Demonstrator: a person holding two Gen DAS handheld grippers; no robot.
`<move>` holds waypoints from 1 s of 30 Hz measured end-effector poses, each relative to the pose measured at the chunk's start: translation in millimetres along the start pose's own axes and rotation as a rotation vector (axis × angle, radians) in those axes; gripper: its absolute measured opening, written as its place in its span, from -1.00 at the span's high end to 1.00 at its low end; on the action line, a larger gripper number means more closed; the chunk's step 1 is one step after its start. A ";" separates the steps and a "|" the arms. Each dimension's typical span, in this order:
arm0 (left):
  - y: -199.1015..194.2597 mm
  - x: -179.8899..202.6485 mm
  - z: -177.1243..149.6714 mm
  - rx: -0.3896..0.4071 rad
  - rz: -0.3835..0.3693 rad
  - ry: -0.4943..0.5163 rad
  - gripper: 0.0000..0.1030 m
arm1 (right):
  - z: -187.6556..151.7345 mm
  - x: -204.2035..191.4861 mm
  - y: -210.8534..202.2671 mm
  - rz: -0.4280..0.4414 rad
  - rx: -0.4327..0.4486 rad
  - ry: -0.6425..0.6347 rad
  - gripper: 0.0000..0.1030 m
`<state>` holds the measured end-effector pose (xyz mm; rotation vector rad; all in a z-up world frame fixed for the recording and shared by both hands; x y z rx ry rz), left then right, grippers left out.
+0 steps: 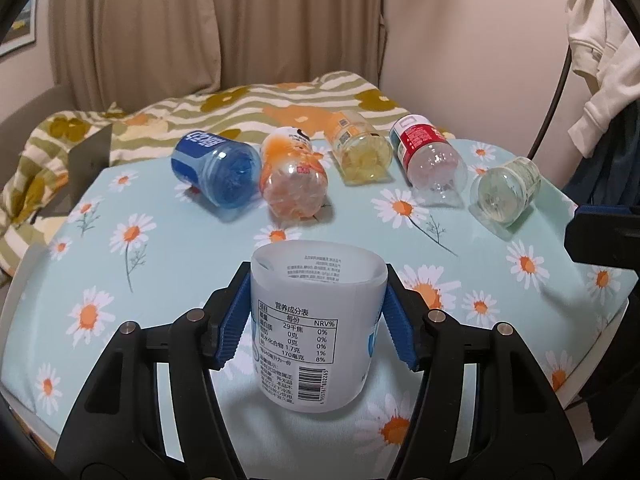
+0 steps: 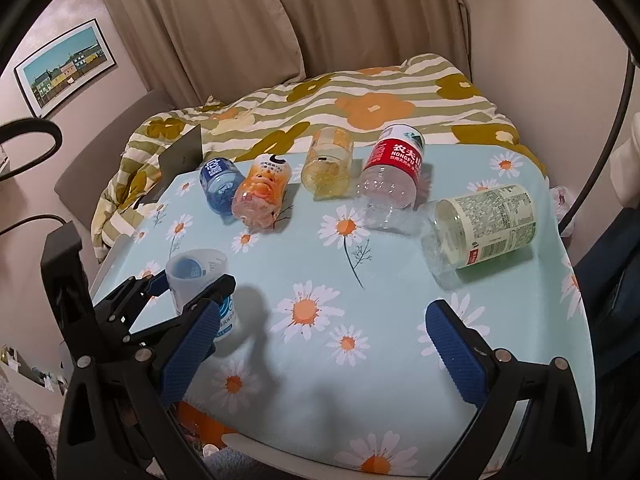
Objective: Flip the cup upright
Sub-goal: 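Lower the cup upright onto the tablecloth and open the left gripper, then withdraw the left gripper up and away from the cup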
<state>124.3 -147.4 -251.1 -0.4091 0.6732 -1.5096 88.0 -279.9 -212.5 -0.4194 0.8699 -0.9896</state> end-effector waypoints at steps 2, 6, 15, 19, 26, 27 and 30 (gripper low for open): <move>-3.3 -0.3 -2.3 0.003 0.005 0.005 -0.30 | -1.8 -1.0 0.1 -0.003 -0.005 -0.004 -0.99; -7.2 0.4 -13.8 -0.028 0.008 0.025 -0.30 | -4.6 -2.4 -0.1 -0.005 -0.011 -0.004 -0.99; -6.4 1.4 -30.8 -0.062 0.012 0.034 -0.30 | -6.2 -3.4 0.9 0.005 -0.011 -0.005 -0.99; -6.5 4.1 -24.6 -0.064 0.031 0.054 -0.43 | -5.8 -3.9 0.9 0.006 -0.010 -0.007 -0.99; -32.3 -4.6 1.2 -0.028 0.071 0.079 -0.92 | 8.3 -14.3 -6.6 0.040 0.004 -0.023 -0.99; -38.8 -7.6 7.6 -0.027 0.083 0.085 -0.92 | 11.3 -16.8 -9.2 0.046 0.007 -0.026 -0.99; -59.2 -19.5 25.3 -0.038 0.100 0.086 -0.95 | 22.2 -28.3 -19.1 0.052 0.013 -0.046 -0.99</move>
Point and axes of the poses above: each gripper's, at about its wrist camera, not at the fingertips, and y roughly the way its jaws point, x to its right, z to its top, the point moved 8 cm from there along y, roughly the way its jaws point, and after that the axes turned 15 degrees about z, right-handed, at the moved point
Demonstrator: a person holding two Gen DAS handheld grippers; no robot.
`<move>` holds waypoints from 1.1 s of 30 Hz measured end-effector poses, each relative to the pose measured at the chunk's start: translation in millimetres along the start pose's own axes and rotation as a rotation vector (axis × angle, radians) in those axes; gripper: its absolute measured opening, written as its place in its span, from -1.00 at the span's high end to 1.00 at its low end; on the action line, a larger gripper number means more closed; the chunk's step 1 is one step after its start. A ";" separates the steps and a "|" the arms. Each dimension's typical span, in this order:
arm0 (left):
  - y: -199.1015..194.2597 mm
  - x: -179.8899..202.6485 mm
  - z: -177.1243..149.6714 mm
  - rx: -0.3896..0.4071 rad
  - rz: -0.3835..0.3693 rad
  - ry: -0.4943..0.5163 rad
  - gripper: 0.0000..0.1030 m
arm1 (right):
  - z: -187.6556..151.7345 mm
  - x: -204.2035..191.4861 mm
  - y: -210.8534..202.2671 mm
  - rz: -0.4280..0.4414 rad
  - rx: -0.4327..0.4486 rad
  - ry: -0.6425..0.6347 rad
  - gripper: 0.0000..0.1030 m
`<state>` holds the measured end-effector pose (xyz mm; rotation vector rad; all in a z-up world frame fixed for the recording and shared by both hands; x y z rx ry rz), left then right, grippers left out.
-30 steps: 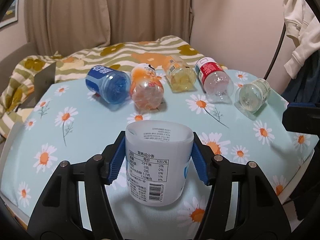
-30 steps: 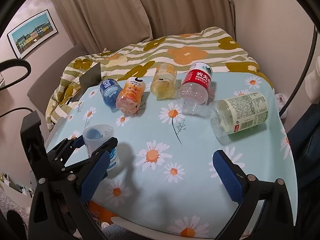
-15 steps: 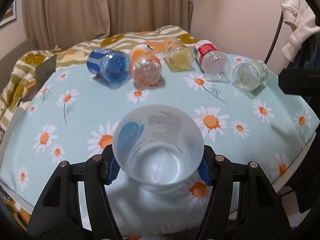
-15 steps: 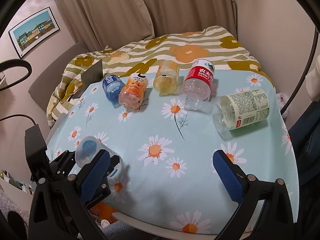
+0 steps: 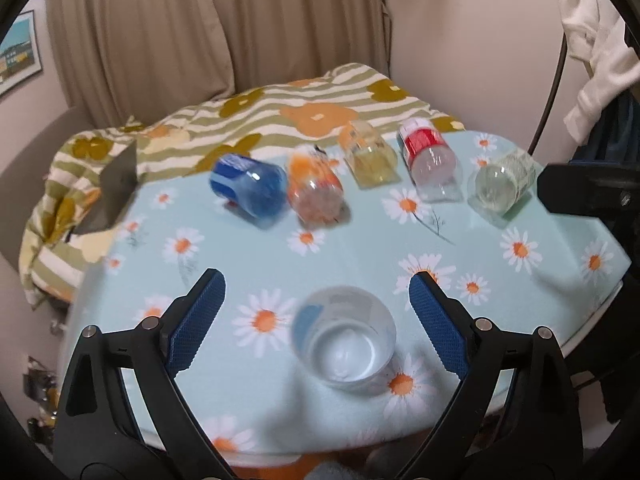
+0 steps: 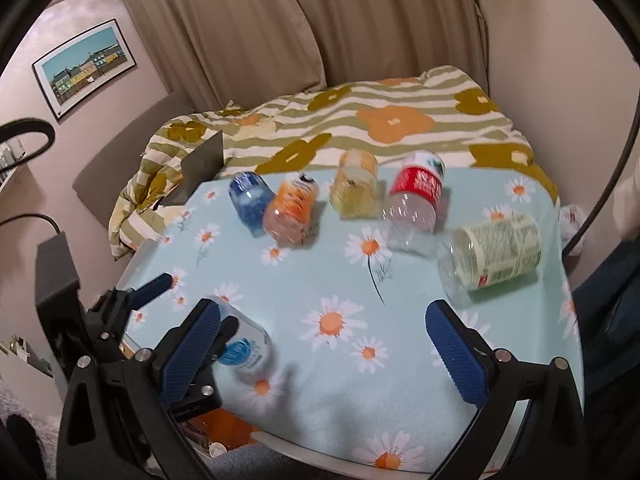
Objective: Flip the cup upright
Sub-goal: 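Withdraw the left gripper up and away from the cup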
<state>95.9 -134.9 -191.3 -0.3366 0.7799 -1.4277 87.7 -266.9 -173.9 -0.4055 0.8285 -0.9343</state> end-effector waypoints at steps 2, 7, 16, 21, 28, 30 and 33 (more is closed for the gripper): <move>-14.4 -13.0 9.8 -0.022 -0.003 -0.011 -1.00 | 7.2 -10.5 -8.1 -0.005 -0.001 -0.018 -0.99; -44.2 -46.5 18.6 -0.085 0.010 -0.032 -1.00 | 11.8 -34.1 -27.2 -0.046 -0.003 -0.026 -0.99; -75.9 -107.5 -2.4 -0.203 0.000 -0.106 -1.00 | -17.8 -57.7 -49.1 -0.224 -0.075 0.055 -0.99; -83.1 -124.1 -10.9 -0.194 0.008 -0.111 -1.00 | -34.8 -59.8 -55.4 -0.293 -0.072 0.093 -0.99; -86.8 -130.3 -1.2 -0.151 0.011 -0.112 -1.00 | -32.5 -62.9 -71.0 -0.339 -0.023 0.105 -0.99; -87.2 -130.0 -0.2 -0.149 0.009 -0.109 -1.00 | -30.3 -63.9 -73.5 -0.347 -0.014 0.102 -0.99; -86.6 -129.5 0.8 -0.149 0.009 -0.108 -1.00 | -27.8 -64.0 -74.6 -0.351 -0.007 0.100 -0.99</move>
Point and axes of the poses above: each gripper's, at about its wrist camera, not at the fingertips, and y roughly the way its jaws point, x to its right, z to its top, the point moved 8 cm from there along y, roughly the way its jaws point, and after that the axes turned 15 degrees about z, right-handed, at the moved point
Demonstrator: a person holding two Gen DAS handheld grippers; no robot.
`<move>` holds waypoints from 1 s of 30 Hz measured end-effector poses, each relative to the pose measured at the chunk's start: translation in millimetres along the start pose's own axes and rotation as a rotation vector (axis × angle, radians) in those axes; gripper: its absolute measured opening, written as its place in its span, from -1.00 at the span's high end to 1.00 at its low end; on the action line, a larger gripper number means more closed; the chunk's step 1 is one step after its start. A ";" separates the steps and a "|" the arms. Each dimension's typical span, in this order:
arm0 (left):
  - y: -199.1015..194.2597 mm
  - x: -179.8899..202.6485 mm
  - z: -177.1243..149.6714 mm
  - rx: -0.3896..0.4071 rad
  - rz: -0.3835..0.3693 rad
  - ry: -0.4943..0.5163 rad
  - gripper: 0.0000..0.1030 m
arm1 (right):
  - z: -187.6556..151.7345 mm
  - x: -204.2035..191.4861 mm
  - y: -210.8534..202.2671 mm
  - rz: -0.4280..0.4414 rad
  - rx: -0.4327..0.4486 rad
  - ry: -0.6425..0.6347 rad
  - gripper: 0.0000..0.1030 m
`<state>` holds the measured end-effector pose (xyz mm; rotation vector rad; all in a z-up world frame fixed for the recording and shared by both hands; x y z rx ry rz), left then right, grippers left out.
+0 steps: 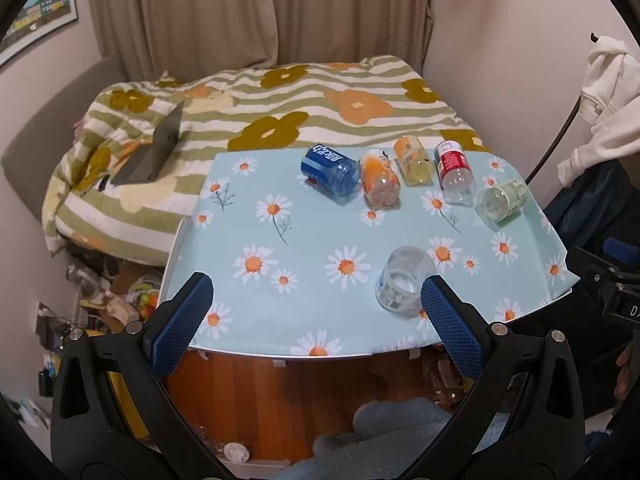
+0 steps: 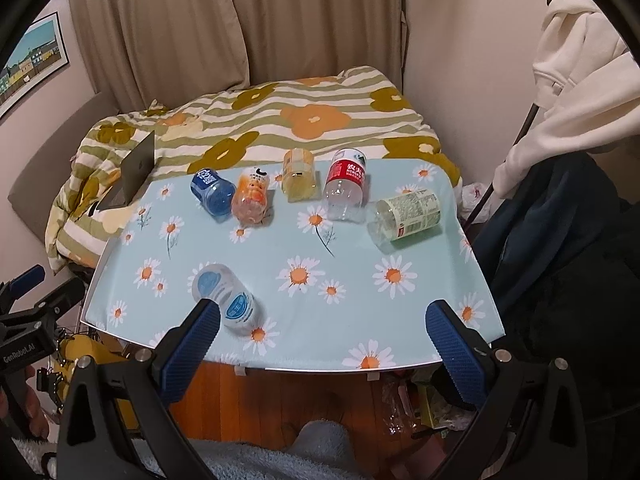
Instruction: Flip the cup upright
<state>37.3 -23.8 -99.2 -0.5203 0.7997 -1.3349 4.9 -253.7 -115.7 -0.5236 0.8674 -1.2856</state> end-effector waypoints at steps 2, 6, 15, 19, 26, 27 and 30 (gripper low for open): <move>-0.1 0.4 0.4 0.002 0.000 -0.002 -1.00 | 1.2 0.2 -0.3 -0.002 0.003 0.000 -0.99; 0.4 0.8 1.6 0.001 -0.001 -0.001 -1.00 | 2.7 1.2 0.3 -0.005 0.006 0.001 -0.99; -0.1 3.0 2.8 0.001 0.002 0.000 -1.00 | 5.6 5.0 -0.3 -0.011 0.007 -0.001 -0.99; -0.1 3.2 2.5 0.001 0.001 0.001 -1.00 | 6.1 6.2 -0.6 -0.011 0.008 0.000 -0.99; -1.3 4.5 4.2 0.005 0.001 0.002 -1.00 | 8.9 11.3 -2.4 -0.014 0.013 0.002 -0.99; -1.7 5.1 5.2 0.007 0.002 0.002 -1.00 | 9.6 12.3 -2.6 -0.015 0.014 0.003 -0.99; -1.9 5.5 5.5 0.007 0.001 0.001 -1.00 | 8.8 11.8 -2.7 -0.015 0.015 0.003 -0.99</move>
Point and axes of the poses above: each gripper's, at about its wrist camera, not at the fingertips, and y roughly the way its jaws point, x to its right, z to its top, the point moved 8 cm from there along y, roughly the way its jaws point, and after that the axes turned 15 degrees about z, right-handed, at the moved point
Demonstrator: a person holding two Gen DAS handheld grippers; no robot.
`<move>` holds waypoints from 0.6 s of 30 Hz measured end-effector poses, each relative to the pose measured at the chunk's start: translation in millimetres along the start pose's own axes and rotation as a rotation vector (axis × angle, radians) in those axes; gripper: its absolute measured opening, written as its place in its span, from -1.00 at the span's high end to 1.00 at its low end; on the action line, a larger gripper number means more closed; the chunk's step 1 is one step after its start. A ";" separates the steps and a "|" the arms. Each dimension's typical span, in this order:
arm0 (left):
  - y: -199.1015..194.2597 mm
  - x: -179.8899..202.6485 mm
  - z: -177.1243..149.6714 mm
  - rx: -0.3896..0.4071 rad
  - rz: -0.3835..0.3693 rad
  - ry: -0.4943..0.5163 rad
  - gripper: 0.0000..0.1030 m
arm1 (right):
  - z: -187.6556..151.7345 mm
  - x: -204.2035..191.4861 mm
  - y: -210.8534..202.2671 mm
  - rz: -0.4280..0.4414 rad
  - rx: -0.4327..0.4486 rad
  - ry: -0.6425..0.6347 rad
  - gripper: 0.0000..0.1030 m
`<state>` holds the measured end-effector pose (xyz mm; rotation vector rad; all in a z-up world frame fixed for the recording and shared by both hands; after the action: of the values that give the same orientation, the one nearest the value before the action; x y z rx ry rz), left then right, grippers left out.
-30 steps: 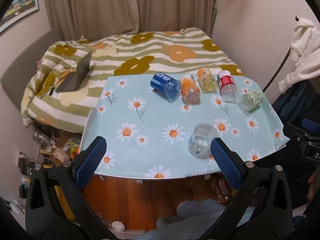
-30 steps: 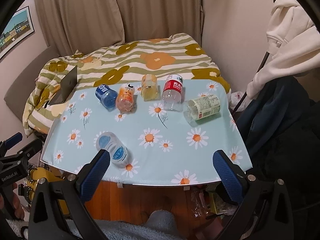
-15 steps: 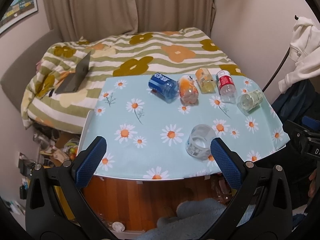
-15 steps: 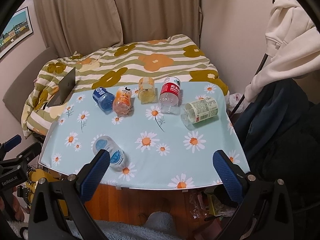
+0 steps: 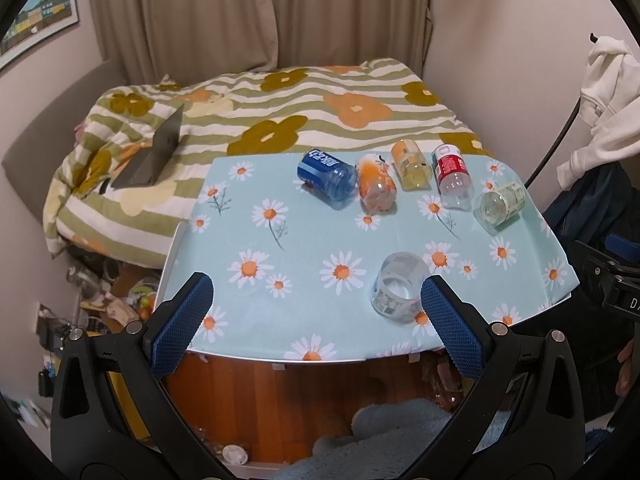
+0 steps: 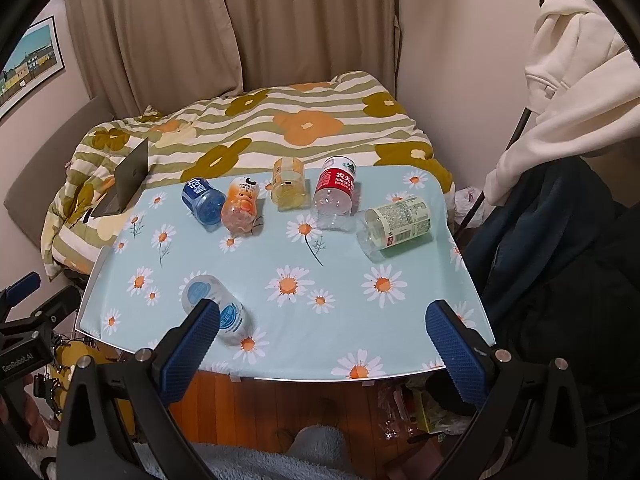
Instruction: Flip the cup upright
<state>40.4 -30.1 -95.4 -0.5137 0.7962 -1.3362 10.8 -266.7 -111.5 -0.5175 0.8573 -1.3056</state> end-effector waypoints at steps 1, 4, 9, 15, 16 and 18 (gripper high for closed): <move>0.1 -0.1 -0.5 0.000 0.000 0.000 -1.00 | 0.1 0.2 0.0 0.001 0.000 0.000 -0.99; -0.4 0.1 0.3 0.001 0.001 0.000 -1.00 | 0.5 1.0 -1.0 0.000 0.002 0.001 -0.99; -1.2 0.8 3.2 0.003 0.001 0.000 -1.00 | 0.4 0.8 -1.0 0.001 0.002 0.001 -0.99; -1.9 1.3 4.8 0.005 0.002 -0.001 -1.00 | 0.4 0.8 -0.9 0.000 0.002 -0.001 -0.99; -2.0 1.1 3.8 0.005 0.003 -0.001 -1.00 | 1.3 1.5 -1.2 0.000 0.003 -0.001 -0.99; -2.7 0.4 6.9 0.007 0.006 -0.002 -1.00 | 0.4 0.7 -0.9 0.001 0.002 -0.001 -0.99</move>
<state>43.9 -31.7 -89.1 -0.5066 0.7908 -1.3330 10.5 -267.6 -110.8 -0.5158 0.8552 -1.3056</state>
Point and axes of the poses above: each gripper's, at about its wrist camera, not at the fingertips, and y roughly the way its jaws point, x to its right, z to its top, the point moved 8 cm from there along y, roughly the way its jaws point, and after that the axes turned 15 degrees about z, right-handed, at the moved point
